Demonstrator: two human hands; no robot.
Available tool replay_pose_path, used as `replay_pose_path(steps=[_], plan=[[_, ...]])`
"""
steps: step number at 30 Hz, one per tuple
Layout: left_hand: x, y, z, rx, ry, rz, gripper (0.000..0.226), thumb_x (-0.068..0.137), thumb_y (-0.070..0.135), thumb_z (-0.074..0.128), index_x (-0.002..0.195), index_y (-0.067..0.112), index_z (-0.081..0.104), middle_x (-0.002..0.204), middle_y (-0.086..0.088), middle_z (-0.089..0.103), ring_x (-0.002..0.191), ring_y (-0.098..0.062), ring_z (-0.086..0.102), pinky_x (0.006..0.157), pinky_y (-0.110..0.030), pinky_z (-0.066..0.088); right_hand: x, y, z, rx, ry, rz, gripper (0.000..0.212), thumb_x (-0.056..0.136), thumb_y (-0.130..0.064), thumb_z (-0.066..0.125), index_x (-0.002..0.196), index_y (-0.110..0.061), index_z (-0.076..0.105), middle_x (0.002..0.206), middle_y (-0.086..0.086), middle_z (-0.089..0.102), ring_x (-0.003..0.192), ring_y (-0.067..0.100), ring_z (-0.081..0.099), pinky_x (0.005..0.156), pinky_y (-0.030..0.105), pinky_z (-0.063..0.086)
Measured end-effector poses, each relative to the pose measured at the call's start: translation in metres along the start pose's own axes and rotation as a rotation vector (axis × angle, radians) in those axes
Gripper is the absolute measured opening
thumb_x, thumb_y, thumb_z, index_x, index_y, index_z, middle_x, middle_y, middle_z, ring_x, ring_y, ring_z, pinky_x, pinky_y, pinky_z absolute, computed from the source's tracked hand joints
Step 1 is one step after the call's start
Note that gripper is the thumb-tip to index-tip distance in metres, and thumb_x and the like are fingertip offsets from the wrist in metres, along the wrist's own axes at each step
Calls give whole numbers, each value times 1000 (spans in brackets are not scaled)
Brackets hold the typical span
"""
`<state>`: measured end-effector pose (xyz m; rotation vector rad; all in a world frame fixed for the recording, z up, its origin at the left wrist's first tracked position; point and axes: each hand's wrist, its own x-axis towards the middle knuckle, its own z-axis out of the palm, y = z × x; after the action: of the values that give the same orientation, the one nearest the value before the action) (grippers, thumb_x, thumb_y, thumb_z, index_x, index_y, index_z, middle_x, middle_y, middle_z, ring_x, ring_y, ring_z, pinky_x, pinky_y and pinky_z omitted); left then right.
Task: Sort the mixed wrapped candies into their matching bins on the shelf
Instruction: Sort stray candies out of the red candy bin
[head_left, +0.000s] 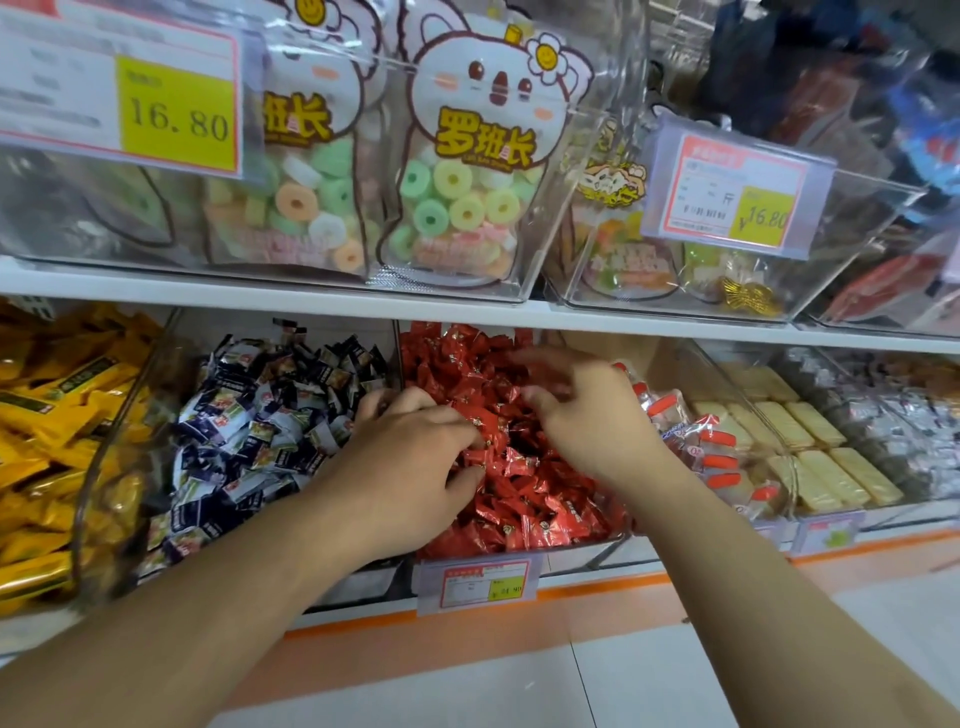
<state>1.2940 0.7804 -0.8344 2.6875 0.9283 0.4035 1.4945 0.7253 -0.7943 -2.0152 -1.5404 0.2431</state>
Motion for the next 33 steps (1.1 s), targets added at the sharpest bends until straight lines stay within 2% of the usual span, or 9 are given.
replay_pose_path(steps=[2, 8, 14, 16, 20, 22, 24, 28, 33], plan=[[0, 1, -1, 2, -1, 1, 41, 100, 58, 45, 133, 39, 59, 130, 26, 55, 127, -7, 32, 120, -46, 13, -9, 3, 3, -39, -51, -7, 40, 93, -12, 69, 128, -31, 68, 117, -17, 71, 107, 0, 64, 99, 18, 51], [-2, 4, -5, -22, 11, -2, 38, 101, 53, 47, 134, 39, 60, 132, 25, 56, 129, -7, 32, 119, -42, 11, -25, 9, 19, -213, -233, 30, 36, 91, -24, 75, 126, -22, 66, 112, -1, 72, 105, 18, 68, 94, 32, 56], [-3, 3, -6, -38, 11, 3, 39, 102, 52, 47, 136, 39, 58, 135, 27, 54, 131, -5, 30, 120, -41, 8, -23, 7, 22, -284, -315, -5, 58, 92, -25, 73, 145, -38, 54, 131, -4, 68, 119, 17, 65, 99, 28, 54], [-3, 2, -5, -41, 12, 5, 39, 102, 52, 48, 136, 39, 58, 135, 27, 54, 130, -4, 30, 120, -41, 9, -20, 8, 24, -279, -311, -4, 60, 91, -24, 74, 144, -41, 53, 132, -5, 67, 120, 17, 64, 98, 30, 55], [-2, 1, -6, -58, 3, 1, 33, 100, 52, 51, 128, 39, 63, 131, 28, 56, 130, -4, 31, 120, -41, 9, -17, 10, 26, -265, -263, -1, 31, 86, -20, 78, 111, -37, 70, 98, -11, 70, 90, 10, 67, 77, 22, 55], [-2, 0, -7, -63, 0, -3, 30, 100, 52, 54, 124, 40, 66, 129, 28, 56, 130, -3, 32, 121, -41, 8, -17, 12, 27, -257, -227, -16, 21, 84, -16, 79, 98, -31, 72, 87, -12, 69, 81, 7, 65, 74, 22, 55], [-2, -2, -7, -59, -5, -5, 28, 99, 52, 54, 122, 41, 66, 127, 27, 57, 130, -3, 33, 122, -41, 7, -17, 15, 27, -250, -193, -38, 18, 83, -14, 80, 94, -28, 75, 84, -12, 69, 79, 5, 65, 74, 20, 54], [-1, -3, -9, -46, -25, -5, 28, 99, 54, 54, 122, 43, 65, 129, 29, 55, 131, -1, 32, 123, -45, 8, -15, 15, 22, -215, -126, -48, 15, 82, -14, 83, 90, -24, 77, 80, -13, 69, 74, -2, 61, 64, 3, 41], [-2, -5, -8, -51, -27, 4, 28, 99, 54, 53, 122, 44, 64, 129, 29, 55, 131, -2, 32, 123, -45, 9, -6, 10, 12, -108, 4, 7, 15, 80, -19, 87, 90, -25, 77, 79, -13, 70, 74, -3, 64, 67, 7, 47]])
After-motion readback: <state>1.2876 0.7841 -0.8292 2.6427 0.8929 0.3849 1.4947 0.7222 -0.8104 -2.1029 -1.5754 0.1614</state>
